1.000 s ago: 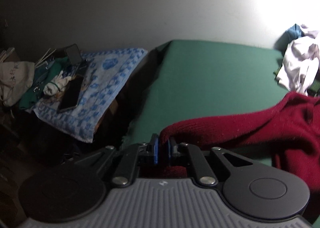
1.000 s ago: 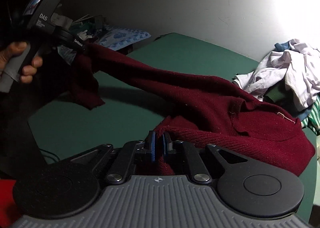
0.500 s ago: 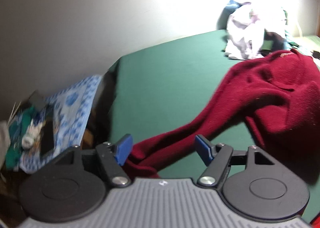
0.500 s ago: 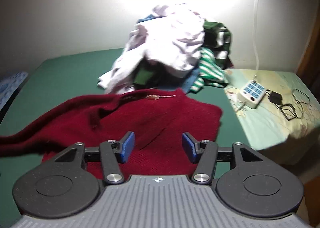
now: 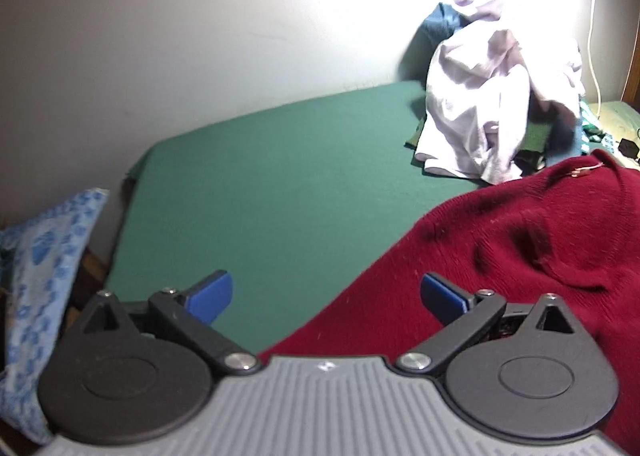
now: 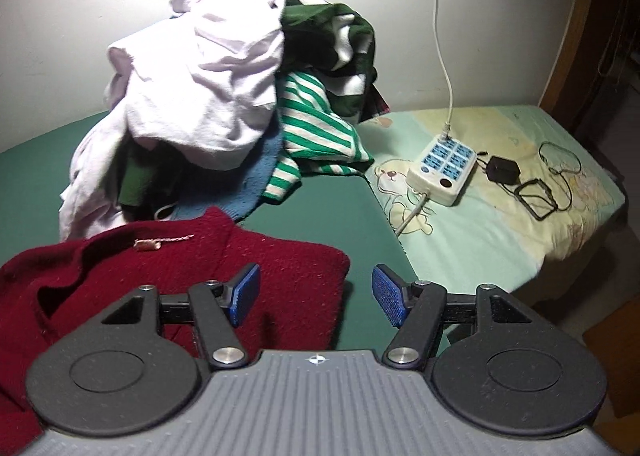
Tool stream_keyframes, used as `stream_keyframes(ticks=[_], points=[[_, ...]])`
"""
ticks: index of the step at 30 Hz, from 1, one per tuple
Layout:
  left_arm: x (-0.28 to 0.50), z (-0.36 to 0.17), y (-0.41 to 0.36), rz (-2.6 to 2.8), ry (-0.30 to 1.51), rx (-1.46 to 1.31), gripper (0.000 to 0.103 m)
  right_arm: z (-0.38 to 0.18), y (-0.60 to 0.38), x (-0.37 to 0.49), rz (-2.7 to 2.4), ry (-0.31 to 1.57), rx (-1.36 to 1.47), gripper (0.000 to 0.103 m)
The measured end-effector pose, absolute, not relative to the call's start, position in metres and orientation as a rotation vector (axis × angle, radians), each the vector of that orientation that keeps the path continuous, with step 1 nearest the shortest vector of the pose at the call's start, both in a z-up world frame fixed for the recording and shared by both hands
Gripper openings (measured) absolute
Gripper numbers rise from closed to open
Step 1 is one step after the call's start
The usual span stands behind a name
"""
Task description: Fold clothes
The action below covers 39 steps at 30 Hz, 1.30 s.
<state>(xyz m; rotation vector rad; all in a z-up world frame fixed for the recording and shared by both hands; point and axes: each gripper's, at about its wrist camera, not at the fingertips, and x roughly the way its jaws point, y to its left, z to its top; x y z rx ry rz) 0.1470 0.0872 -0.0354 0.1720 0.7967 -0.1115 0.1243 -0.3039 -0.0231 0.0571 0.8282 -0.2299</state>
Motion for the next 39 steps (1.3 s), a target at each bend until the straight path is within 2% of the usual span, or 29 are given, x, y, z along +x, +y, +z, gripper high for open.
stream_keyframes(ticks=[3,8,12,14,15,16,17,18,20,21,22,23,24,25,27,32,33,34,36,39], points=[[0.172,-0.051,0.081,-0.146,0.848,0.157,0.101,-0.031,-0.319,0.136,-0.254,0.857,0.097,0.066],[0.199,-0.074,0.069,-0.202,0.921,0.158,0.094,-0.042,-0.328,0.156,-0.249,0.887,0.095,0.070],[0.211,-0.089,0.061,-0.240,0.968,0.172,0.082,-0.054,-0.324,0.175,-0.224,0.918,0.077,0.070],[0.216,-0.092,0.061,-0.249,0.975,0.159,0.082,-0.060,-0.320,0.182,-0.210,0.927,0.070,0.070],[0.218,-0.093,0.062,-0.257,0.979,0.141,0.079,-0.061,-0.316,0.184,-0.198,0.926,0.061,0.070],[0.219,-0.093,0.063,-0.268,0.983,0.117,0.072,-0.062,-0.312,0.185,-0.185,0.923,0.047,0.069],[0.220,-0.092,0.064,-0.273,0.985,0.100,0.070,-0.063,-0.308,0.186,-0.177,0.916,0.032,0.069],[0.221,-0.092,0.064,-0.274,0.984,0.088,0.066,-0.063,-0.305,0.185,-0.172,0.907,0.016,0.063],[0.219,-0.090,0.061,-0.284,0.982,0.073,0.055,-0.064,-0.298,0.182,-0.172,0.886,-0.014,0.042],[0.218,-0.089,0.060,-0.292,0.981,0.064,0.043,-0.063,-0.298,0.180,-0.180,0.876,-0.018,0.022],[0.217,-0.088,0.058,-0.300,0.983,0.054,0.029,-0.061,-0.298,0.178,-0.183,0.870,-0.015,0.020],[0.215,-0.087,0.055,-0.305,0.986,0.044,0.021,-0.060,-0.299,0.176,-0.186,0.864,-0.012,0.018],[0.213,-0.087,0.053,-0.309,0.987,0.039,0.007,-0.058,-0.300,0.173,-0.188,0.856,-0.005,0.017],[0.210,-0.086,0.051,-0.311,0.986,0.040,0.004,-0.055,-0.302,0.170,-0.186,0.850,0.006,0.017],[0.203,-0.084,0.046,-0.314,0.974,0.044,0.004,-0.050,-0.305,0.165,-0.165,0.846,0.024,0.019],[0.179,-0.068,0.048,-0.316,0.925,0.028,0.003,-0.040,-0.310,0.153,-0.124,0.825,0.042,0.053],[0.175,-0.066,0.049,-0.315,0.921,0.028,0.003,-0.039,-0.309,0.153,-0.110,0.817,0.040,0.063],[0.170,-0.064,0.050,-0.313,0.916,0.028,0.003,-0.038,-0.305,0.155,-0.089,0.810,0.029,0.068],[0.163,-0.059,0.051,-0.309,0.907,0.031,0.003,-0.037,-0.293,0.161,-0.037,0.796,-0.006,0.068],[0.154,-0.053,0.050,-0.296,0.892,0.044,0.003,-0.042,-0.271,0.178,0.030,0.799,-0.080,0.075]])
